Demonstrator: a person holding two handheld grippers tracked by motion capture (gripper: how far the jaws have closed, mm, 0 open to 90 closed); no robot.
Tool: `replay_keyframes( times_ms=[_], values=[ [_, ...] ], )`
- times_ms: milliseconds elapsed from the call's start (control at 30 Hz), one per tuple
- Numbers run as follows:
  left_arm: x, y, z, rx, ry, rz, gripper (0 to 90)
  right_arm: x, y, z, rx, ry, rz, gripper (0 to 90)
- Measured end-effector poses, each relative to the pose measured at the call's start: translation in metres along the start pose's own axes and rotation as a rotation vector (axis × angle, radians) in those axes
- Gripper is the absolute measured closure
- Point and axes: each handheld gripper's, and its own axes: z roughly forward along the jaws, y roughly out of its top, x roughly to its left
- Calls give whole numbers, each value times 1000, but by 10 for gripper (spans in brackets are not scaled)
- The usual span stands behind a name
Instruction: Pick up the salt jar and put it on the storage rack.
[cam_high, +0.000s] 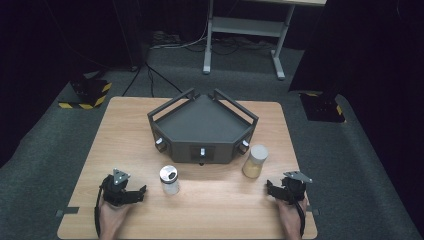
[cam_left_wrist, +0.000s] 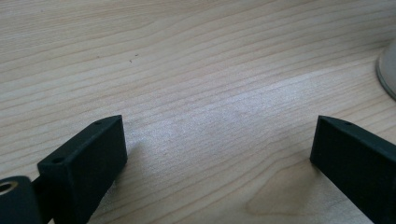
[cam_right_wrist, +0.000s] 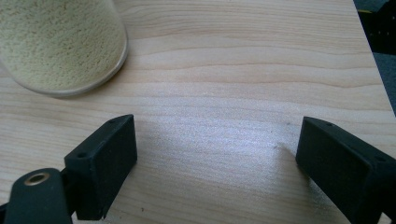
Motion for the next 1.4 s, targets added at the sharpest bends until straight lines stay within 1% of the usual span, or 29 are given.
replay_keyframes(
  times_ms=[400,533,633,700,867,933,1033,1100,1233,1267,1400],
  values=[
    [-3,1,0,4,10,-4,30,0,0,0,1,0,1,120],
    [-4,1,0,4,13,-7,31,-1,2,1,11,11,-8,85],
    [-3,1,0,6,10,-4,30,-1,2,1,11,12,-8,84],
    [-2,2,-1,12,5,-2,29,-1,2,1,11,12,-8,84],
    [4,0,-5,7,-20,-23,21,-1,3,1,15,15,-12,69],
    [5,1,-6,9,-25,-21,20,-2,3,1,16,16,-13,65],
    [5,2,-9,8,-28,-13,18,0,3,1,16,10,-6,61],
    [4,3,-12,0,-36,-4,16,1,3,1,15,6,-2,61],
    [2,5,-15,3,-52,18,15,1,3,1,16,5,1,61],
    [2,5,-16,3,-56,17,16,1,3,1,16,4,0,61],
    [6,5,-18,3,-92,28,16,2,2,1,15,3,-1,61]
  ],
)
